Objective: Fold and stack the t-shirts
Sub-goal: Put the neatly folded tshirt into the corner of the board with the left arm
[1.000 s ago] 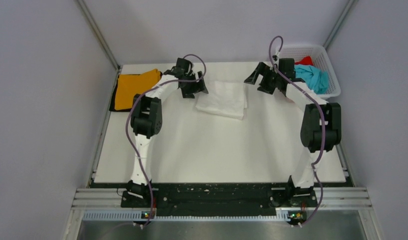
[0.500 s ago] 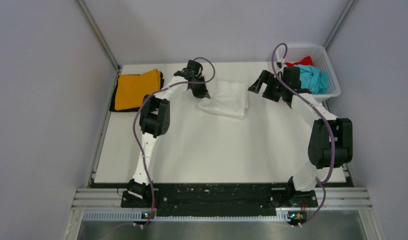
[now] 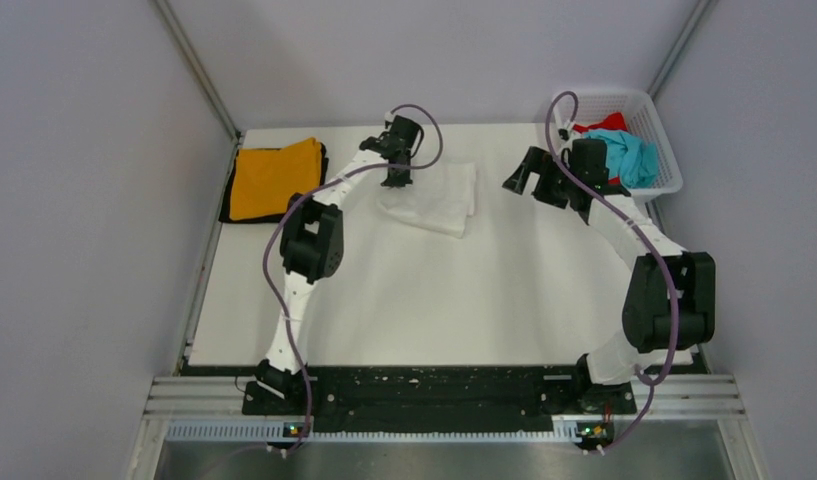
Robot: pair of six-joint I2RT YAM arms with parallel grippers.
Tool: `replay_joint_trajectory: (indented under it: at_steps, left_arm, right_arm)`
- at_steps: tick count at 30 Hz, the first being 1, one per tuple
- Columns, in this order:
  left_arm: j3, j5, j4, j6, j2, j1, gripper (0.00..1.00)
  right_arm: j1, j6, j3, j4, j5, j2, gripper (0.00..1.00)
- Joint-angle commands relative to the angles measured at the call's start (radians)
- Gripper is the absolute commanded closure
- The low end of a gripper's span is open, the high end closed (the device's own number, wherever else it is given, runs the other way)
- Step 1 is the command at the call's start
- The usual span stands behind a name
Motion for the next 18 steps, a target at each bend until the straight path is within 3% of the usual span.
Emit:
replay_joint_trajectory:
  at_steps: [1,11,18]
  left_arm:
    - [-0.121,-0.199,0.115,0.213,-0.216,0.05,1.0]
    - [-0.204,-0.264,0.249,0.437,-0.403,0.147,1.0]
    - [-0.166,-0.255,0.256,0.47,-0.47,0.206,1.0]
  right_arm:
    - [-0.003,-0.052,-0.001,0.018,0.026,-0.07,0.01]
    - [-0.002,-0.059,-0.001,0.022,0.019,-0.057,0.01]
    - [-0.002,-0.064,0.001,0.019,0.026,-0.062,0.01]
